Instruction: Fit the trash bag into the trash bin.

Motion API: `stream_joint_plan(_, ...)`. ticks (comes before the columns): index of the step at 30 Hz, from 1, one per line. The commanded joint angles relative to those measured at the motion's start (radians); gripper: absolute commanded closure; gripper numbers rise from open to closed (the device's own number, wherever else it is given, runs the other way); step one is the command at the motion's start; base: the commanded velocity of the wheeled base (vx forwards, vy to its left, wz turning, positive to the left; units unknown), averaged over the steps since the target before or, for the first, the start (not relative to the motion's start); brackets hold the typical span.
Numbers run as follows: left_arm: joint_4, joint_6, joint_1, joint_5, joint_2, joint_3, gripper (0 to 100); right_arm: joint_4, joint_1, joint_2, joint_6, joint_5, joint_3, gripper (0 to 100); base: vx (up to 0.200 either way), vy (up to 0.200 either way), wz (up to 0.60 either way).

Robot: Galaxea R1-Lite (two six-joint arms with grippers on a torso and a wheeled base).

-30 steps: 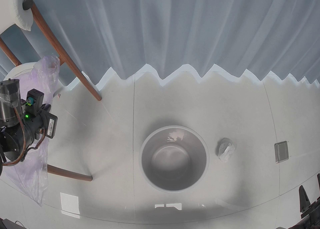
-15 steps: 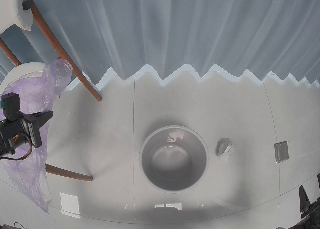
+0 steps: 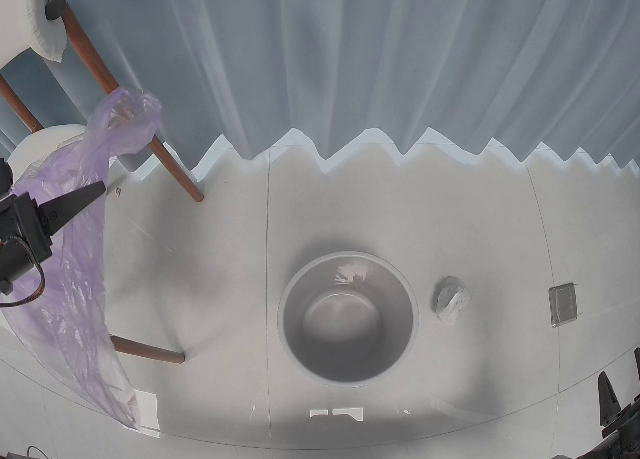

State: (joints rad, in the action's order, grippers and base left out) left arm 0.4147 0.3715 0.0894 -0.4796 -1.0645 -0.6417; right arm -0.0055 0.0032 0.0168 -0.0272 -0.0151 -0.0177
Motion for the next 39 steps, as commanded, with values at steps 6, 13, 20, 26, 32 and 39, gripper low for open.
stream_joint_plan(6, 0.177, 0.245, 0.225, -0.050, -0.015, 0.047, 100, -0.001, 0.000, -0.015, -0.002, 0.000, 0.018, 0, 0.000, 0.000, 0.00)
stream_joint_plan(13, 0.188, 0.242, 0.400, -0.053, -0.055, 0.066, 100, -0.001, 0.000, -0.014, -0.002, 0.000, 0.018, 0, 0.000, 0.000, 0.00)
stream_joint_plan(20, 0.239, 0.247, 0.513, -0.090, -0.111, 0.054, 100, -0.001, 0.000, -0.015, -0.002, 0.000, 0.018, 0, 0.000, 0.000, 0.00)
stream_joint_plan(26, 0.274, 0.248, 0.572, -0.172, -0.198, -0.003, 100, -0.001, 0.000, -0.015, -0.003, 0.000, 0.018, 0, 0.000, 0.000, 0.00)
stream_joint_plan(32, 0.276, 0.254, 0.636, -0.183, -0.279, -0.081, 100, -0.001, 0.000, -0.015, -0.003, 0.000, 0.018, 0, 0.000, 0.000, 0.00)
stream_joint_plan(39, 0.309, 0.254, 0.707, -0.183, -0.362, -0.127, 100, -0.001, 0.000, -0.015, -0.003, 0.000, 0.018, 0, 0.000, 0.000, 0.00)
